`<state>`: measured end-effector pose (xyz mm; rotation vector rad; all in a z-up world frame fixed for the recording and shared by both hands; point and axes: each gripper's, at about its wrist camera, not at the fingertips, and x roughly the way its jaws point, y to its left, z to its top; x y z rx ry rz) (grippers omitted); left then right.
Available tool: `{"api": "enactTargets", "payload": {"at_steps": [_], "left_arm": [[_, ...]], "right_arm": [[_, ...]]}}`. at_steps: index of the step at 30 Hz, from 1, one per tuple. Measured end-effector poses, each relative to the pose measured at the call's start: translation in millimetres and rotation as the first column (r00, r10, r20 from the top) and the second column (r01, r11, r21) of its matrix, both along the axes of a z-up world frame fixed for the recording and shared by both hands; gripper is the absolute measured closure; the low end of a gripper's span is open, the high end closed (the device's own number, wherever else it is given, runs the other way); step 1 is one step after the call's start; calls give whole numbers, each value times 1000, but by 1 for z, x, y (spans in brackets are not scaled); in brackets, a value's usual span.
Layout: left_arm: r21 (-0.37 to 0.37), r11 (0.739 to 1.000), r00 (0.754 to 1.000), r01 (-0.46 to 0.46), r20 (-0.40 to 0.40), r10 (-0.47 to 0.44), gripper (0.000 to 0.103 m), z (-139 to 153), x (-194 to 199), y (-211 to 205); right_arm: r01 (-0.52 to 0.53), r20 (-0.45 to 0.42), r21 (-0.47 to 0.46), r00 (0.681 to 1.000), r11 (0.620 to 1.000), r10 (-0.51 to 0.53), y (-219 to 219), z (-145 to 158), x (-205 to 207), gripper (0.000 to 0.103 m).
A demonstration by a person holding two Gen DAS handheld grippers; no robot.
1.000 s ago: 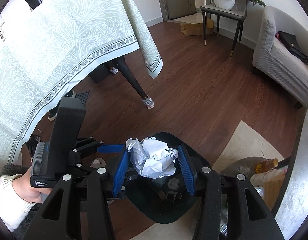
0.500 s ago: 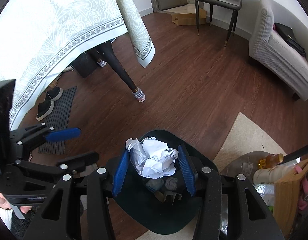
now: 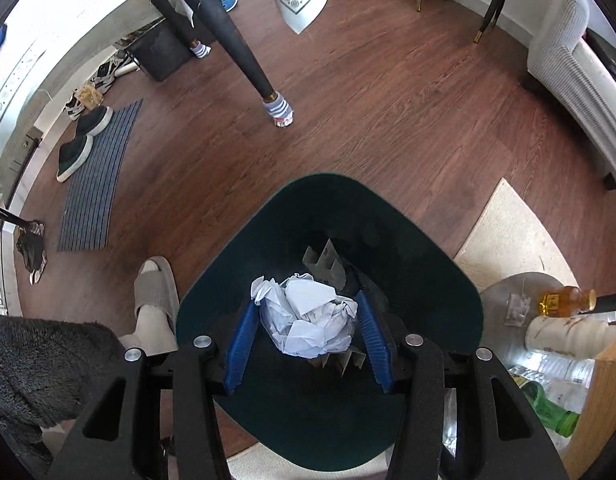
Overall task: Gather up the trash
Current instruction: 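Lower the crumpled paper into the bin and open the right gripper, then move both open grippers back to the marble table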
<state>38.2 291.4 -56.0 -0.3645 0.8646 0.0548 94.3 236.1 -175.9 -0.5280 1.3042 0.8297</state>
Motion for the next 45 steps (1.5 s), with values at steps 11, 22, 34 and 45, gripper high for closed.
{"api": "enactTargets", "payload": {"at_steps": [11,22,34,45], "left_arm": [[40,997,994,63,82,-67,64,38,4,-29],[10,999,991,40,128,-41,64,59,13,-33],[11,999,988,38,150,-39,62,68,31,-50],[-6,999,981,53,189,-51,57,77,47,-73]], "right_arm": [[-56,8,-116,998,992,57,-8,-36,-7,37],[-130,57,-61,989,990,134,-21,2,-21,37],[-133,145,142,983,981,112,-50,95,-30,37],[-79,272,271,962,959,2,-107,168,-19,47]]}}
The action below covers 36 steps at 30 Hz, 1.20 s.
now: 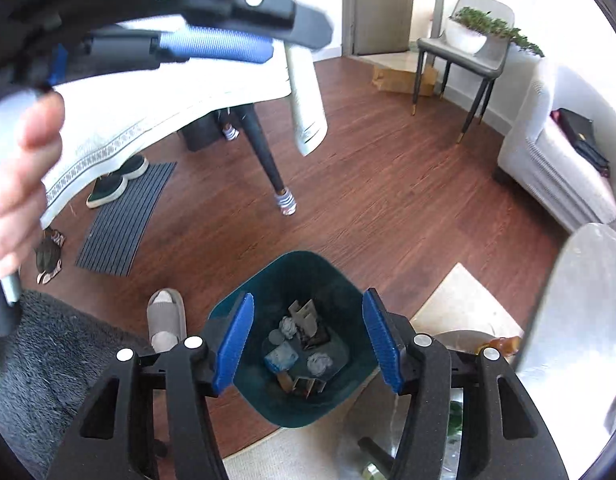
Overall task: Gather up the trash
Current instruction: 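Move both open grippers back to the marble table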
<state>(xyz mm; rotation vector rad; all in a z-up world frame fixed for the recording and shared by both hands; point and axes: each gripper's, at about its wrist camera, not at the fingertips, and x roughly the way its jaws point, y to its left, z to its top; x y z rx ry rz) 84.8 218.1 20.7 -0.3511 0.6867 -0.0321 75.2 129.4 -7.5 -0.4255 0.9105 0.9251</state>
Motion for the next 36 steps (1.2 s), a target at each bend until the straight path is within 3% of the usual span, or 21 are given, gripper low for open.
{"api": "enactTargets", "payload": {"at_steps": [10,17,23,31,36], "left_arm": [[-8,998,998,64,-7,-64,51,-6,24,-45],[-16,994,994,107,-24,-107,47,-14,39,-76],[-14,987,986,162,-39,-162,44,-23,49,-107],[-14,971,970,237,-58,-238,41,-36,63,-147],[-21,959,957,281,-64,-282,39,-43,70,-170]], "right_arm": [[125,58,12,990,992,-125,-56,23,24,58],[252,93,29,963,967,-254,-98,31,42,59],[358,145,38,922,933,-359,-137,40,58,59],[515,210,17,836,857,-507,-193,37,76,59],[579,220,13,793,815,-568,-225,32,86,49]]}}
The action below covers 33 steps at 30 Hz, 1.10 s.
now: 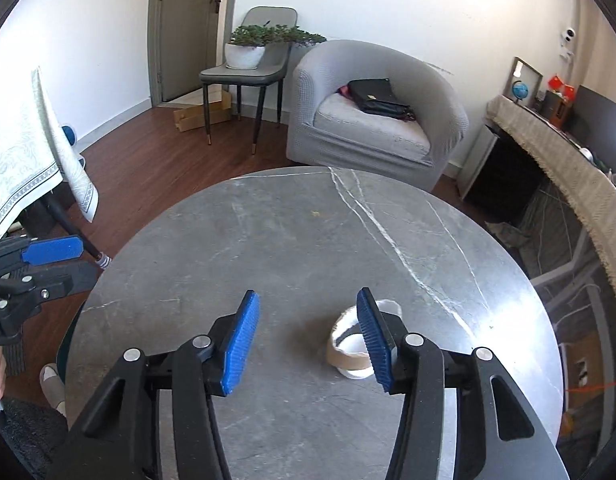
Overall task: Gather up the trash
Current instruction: 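Move both open grippers back to the marble table, then grasp the white cup lid with the left gripper while the right gripper grasps the brown paper cup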
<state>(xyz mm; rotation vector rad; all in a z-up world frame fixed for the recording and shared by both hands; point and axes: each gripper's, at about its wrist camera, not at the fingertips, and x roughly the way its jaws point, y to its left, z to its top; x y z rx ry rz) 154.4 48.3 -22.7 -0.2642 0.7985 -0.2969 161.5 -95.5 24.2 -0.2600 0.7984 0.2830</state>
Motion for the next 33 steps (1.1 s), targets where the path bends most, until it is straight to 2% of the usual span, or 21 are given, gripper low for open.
{"api": "enactTargets", "payload": {"at_steps": [6,16,21,27,33], "left_arm": [[2,998,998,57,-16,-57,38,-11,6,-26],[27,988,988,153,-24,-152,35,-22,11,-67],[18,986,986,166,-23,-166,34,-22,12,-75],[34,983,984,178,-9,-178,34,-19,12,-86],[52,981,982,187,4,-187,34,-17,15,-98]], "right_arm": [[52,-22,-4,998,999,-52,-20,-12,13,45],[46,-74,39,996,998,-43,-24,-25,24,46],[40,-86,61,996,997,-34,-25,-26,23,63],[28,-75,102,997,994,-21,-33,-20,20,64],[51,-44,226,998,973,-42,-60,-3,15,64]]}}
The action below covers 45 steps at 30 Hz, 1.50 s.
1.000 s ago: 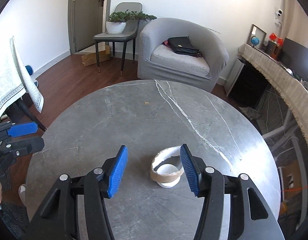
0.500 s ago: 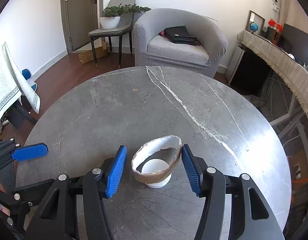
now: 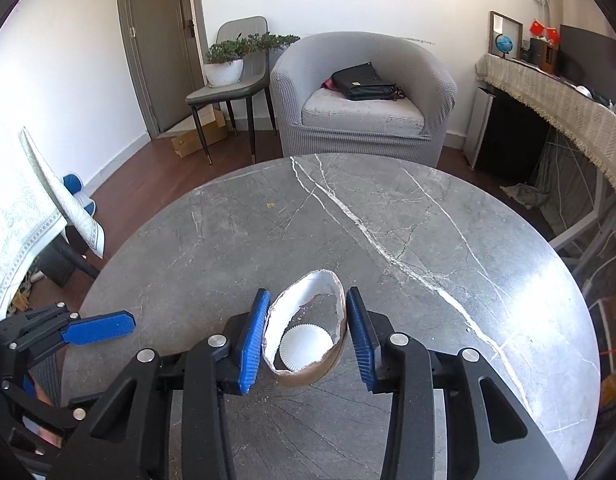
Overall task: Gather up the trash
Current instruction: 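Grasp the white cup lid with the left gripper while the right gripper grasps the brown paper cup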
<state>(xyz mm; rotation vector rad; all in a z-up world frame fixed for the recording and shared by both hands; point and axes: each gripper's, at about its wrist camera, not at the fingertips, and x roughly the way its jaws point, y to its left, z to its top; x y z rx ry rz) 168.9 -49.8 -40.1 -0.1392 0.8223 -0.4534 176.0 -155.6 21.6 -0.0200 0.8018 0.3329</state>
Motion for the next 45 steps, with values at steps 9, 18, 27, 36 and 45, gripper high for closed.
{"api": "enactTargets", "payload": {"at_steps": [9,18,27,36,45], "left_arm": [[48,998,999,44,4,-44,36,-3,8,-32],[208,973,995,101,0,-103,48,-7,9,-76],[327,937,992,125,-19,-126,53,-3,35,-103],[331,934,990,138,-80,-118,60,-6,62,-117],[327,939,993,107,-78,-86,70,-6,62,-111]], "right_arm": [[77,-5,95,997,992,-77,-52,7,0,64],[106,-30,201,994,974,-102,-81,9,-4,64],[103,-38,241,995,965,-97,-91,10,-6,64],[118,-49,329,993,937,-107,-105,11,-8,64],[140,-83,417,990,898,-116,-117,11,-8,63]]}}
